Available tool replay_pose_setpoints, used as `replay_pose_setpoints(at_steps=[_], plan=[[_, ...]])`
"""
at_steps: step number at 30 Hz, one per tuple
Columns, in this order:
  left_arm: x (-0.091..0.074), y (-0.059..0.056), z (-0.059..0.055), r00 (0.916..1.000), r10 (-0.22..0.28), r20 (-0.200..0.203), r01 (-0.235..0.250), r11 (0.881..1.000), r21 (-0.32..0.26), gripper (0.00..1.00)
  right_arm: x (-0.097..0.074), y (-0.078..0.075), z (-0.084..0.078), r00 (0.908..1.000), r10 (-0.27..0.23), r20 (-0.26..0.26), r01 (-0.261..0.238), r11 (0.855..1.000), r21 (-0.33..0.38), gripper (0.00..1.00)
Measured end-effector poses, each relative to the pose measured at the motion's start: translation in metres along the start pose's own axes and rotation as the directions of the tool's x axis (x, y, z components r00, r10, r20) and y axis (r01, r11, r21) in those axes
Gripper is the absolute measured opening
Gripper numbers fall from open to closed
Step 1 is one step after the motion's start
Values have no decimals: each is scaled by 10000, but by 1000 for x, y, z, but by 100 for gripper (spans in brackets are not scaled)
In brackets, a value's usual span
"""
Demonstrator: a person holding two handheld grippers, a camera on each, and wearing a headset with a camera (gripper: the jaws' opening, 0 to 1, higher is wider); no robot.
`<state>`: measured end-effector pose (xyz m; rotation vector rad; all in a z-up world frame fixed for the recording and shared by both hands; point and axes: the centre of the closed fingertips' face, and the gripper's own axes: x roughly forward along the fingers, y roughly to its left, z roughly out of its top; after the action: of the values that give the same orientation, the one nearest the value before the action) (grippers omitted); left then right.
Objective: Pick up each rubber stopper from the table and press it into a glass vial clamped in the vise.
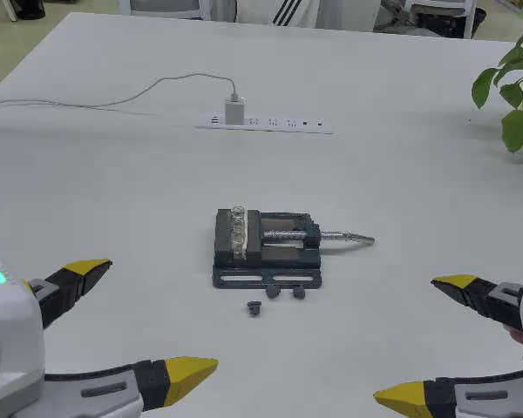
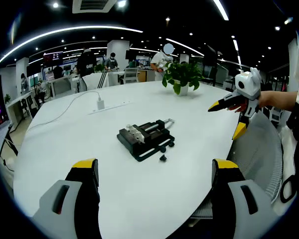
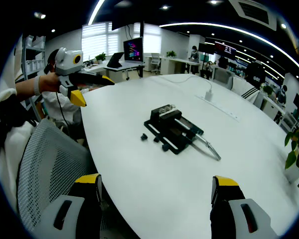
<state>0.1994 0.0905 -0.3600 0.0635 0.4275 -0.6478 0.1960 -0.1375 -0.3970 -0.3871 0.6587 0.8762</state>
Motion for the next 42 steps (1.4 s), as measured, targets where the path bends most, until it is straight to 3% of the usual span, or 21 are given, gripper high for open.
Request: replay_pose_setpoints(at_steps=[12,22,27,35,42], plan=[[4,0,-4,10000,-38,4,38,10000,-27,93,3,-4,-1,10000,-20,-11,20,10000,-3,89],[4,2,-9,10000,20,-81,-20,10000,-29,93,14,-9,1,9993,330,-151,-334,9989,-328,85],[6,5,-8,9999,57,92,-54,9995,-307,93,22,-14,5,9978,546,-383,-570,9962,-654,85],[9,4,-9,9999,85,92,-83,9997,-244,93,33,-21,10,9930,940,-708,-1031,9850,-1386,83],[8,2,-5,9994,206,271,-196,9992,-352,92,47,-22,17,9838,1384,-1138,-1597,9651,-2077,79]])
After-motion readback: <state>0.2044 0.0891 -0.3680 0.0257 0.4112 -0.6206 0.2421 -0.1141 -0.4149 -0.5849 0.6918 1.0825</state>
